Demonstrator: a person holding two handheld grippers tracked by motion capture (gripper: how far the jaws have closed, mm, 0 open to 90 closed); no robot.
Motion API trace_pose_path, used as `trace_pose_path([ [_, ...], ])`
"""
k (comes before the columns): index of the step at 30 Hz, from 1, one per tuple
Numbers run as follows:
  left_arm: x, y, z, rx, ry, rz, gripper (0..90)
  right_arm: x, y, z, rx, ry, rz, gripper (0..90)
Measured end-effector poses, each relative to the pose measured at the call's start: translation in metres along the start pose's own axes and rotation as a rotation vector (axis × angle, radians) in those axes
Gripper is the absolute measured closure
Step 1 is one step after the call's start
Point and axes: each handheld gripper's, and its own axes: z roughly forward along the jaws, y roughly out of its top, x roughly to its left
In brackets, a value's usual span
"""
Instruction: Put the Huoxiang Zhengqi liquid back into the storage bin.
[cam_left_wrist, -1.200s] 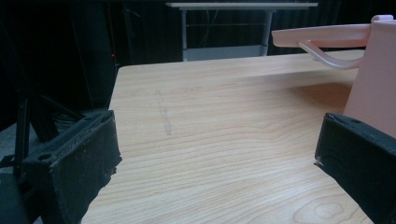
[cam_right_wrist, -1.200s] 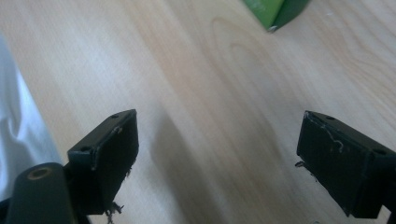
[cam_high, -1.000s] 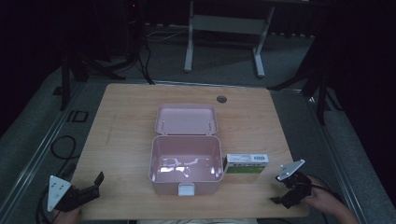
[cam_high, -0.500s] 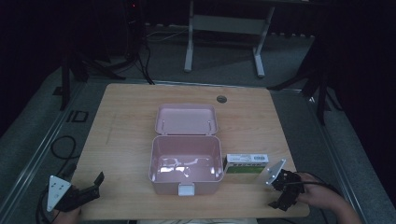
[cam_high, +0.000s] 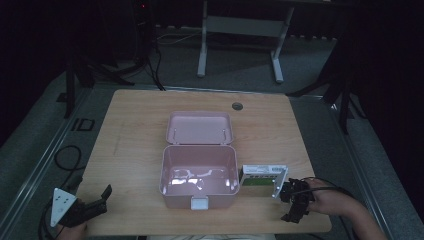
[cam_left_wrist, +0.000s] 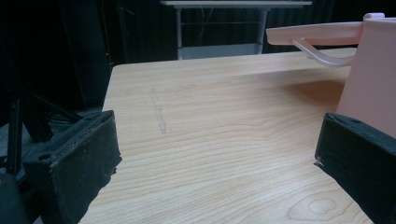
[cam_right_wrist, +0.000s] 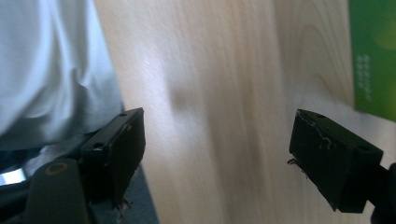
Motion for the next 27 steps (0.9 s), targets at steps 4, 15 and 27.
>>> trace_pose_path([
  [4,0.0,0.0,0.0,0.0,-0.002,0.001,0.0,0.0,0.009,-0.001,0.026,0.031,-0.011,15.3],
  [15,0.0,0.0,0.0,0.002,-0.01,0.002,0.0,0.006,0.035,0.002,0.106,0.051,-0.079,11.8],
  [27,0.0,0.0,0.0,0.007,-0.019,0.006,0.0,0.012,0.059,-0.007,0.137,0.064,-0.164,12.9],
])
